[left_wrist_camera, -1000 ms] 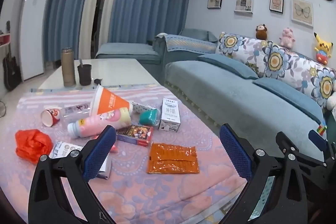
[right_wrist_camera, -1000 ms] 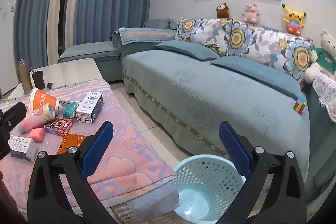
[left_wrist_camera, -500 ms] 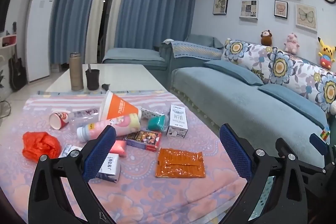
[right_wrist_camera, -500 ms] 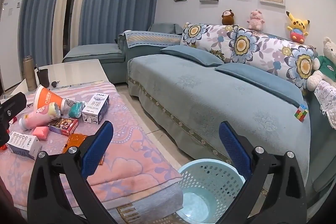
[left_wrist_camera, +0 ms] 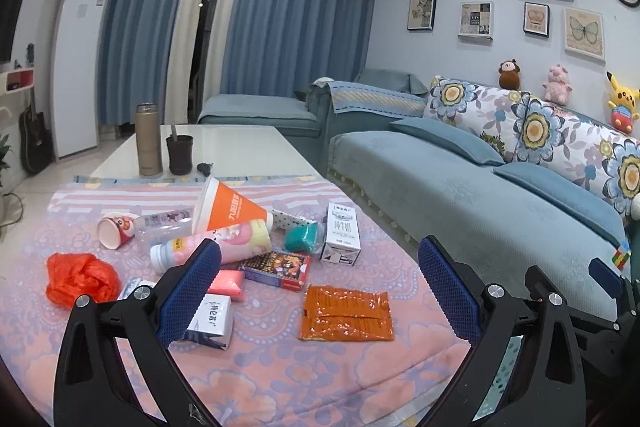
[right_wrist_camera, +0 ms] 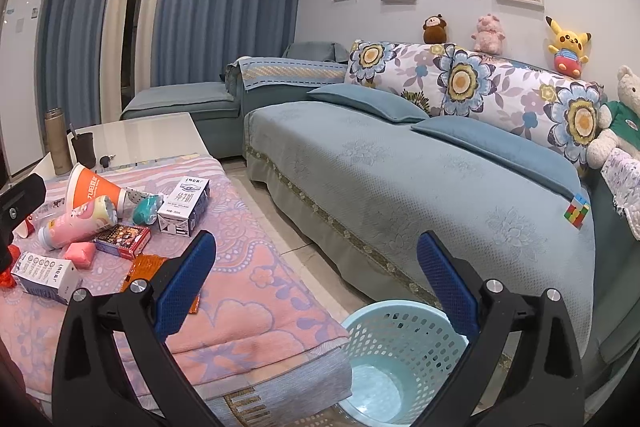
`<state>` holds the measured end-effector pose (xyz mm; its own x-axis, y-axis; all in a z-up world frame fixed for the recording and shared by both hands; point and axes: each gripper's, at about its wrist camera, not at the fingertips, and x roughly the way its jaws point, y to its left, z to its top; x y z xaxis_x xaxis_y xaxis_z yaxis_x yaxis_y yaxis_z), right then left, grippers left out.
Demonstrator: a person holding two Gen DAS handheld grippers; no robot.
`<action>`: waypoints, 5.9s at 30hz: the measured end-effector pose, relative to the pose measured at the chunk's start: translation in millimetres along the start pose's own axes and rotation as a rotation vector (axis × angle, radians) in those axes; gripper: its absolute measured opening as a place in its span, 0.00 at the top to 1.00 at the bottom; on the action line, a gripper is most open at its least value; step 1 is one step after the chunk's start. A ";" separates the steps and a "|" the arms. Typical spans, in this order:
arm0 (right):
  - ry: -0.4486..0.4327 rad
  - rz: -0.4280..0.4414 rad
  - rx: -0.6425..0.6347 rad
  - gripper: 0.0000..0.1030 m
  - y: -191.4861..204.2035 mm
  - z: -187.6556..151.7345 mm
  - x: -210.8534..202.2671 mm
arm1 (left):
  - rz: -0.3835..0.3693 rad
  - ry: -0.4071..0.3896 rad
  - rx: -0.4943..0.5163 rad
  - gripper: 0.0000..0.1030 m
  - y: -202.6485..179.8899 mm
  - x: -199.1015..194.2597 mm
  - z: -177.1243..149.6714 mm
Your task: Collect trash
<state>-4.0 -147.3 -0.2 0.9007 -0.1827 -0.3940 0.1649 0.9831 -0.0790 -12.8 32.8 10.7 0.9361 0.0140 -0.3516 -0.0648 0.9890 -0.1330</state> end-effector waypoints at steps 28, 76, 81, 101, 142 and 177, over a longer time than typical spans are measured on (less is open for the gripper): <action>0.026 0.014 0.009 0.10 -1.1 0.0 3.0 | 0.006 -0.008 -0.004 0.07 1.1 -4.4 2.0; 0.275 0.295 -0.121 0.34 82.1 -15.6 107.7 | 0.037 0.474 -0.160 0.10 174.0 84.1 -46.1; 0.309 0.297 -0.128 0.34 79.3 -27.6 119.1 | -0.005 0.484 -0.256 0.13 180.4 95.2 -54.2; 0.387 0.394 -0.155 0.30 96.2 -30.4 150.6 | 0.217 0.657 -0.245 0.14 146.4 194.6 -31.9; 0.510 0.686 -0.415 0.64 159.1 -48.3 160.0 | 0.166 0.592 -0.056 0.49 107.9 117.2 -44.2; 0.517 0.171 0.110 0.86 -176.0 -61.7 147.6 | -0.603 0.597 0.286 0.49 -245.0 152.3 -57.2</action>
<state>75.2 -347.7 -100.9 0.6082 0.0278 -0.7933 0.0995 0.9888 0.1109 125.8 -215.8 -63.2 0.4424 -0.5202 -0.7305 0.5432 0.8036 -0.2433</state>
